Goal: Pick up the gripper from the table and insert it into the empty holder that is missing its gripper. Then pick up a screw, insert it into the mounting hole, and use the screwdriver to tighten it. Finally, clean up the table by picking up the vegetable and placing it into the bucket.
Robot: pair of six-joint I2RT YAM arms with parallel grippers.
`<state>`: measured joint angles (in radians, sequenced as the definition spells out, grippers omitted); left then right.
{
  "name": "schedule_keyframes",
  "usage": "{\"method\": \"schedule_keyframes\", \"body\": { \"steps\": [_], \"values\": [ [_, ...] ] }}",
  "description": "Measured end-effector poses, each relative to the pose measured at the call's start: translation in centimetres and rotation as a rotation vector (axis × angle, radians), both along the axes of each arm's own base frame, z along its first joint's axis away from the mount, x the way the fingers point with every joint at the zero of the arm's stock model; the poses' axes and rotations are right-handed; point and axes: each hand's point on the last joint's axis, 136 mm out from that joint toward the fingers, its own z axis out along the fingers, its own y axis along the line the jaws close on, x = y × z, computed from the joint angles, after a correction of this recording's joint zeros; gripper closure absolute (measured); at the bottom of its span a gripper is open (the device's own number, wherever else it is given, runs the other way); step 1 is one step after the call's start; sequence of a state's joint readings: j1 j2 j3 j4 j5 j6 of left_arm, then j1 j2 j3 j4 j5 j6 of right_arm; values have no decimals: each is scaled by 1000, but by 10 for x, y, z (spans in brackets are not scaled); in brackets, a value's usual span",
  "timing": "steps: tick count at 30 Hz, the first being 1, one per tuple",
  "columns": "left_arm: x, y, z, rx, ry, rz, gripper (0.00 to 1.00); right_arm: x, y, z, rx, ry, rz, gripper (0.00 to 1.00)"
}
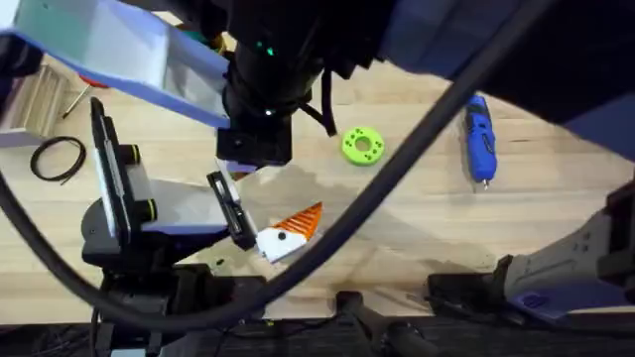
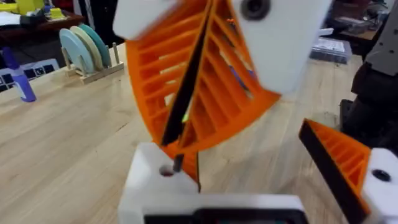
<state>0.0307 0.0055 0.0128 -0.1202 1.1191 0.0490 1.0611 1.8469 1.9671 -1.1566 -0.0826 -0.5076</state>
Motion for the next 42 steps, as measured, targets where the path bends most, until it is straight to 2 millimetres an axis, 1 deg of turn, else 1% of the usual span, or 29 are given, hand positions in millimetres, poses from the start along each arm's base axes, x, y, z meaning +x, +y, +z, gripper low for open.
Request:
{"method": "schedule_keyframes", "body": {
  "steps": [26, 36, 42],
  "values": [
    [0, 0, 0, 0, 0, 0, 15, 2, 0, 0, 0, -13, -3, 995],
    [0, 0, 0, 0, 0, 0, 15, 4, 4, -9, -17, -4, -3, 995],
    [0, 0, 0, 0, 0, 0, 15, 4, 4, -9, -17, -4, -3, 995]
  ]
}}
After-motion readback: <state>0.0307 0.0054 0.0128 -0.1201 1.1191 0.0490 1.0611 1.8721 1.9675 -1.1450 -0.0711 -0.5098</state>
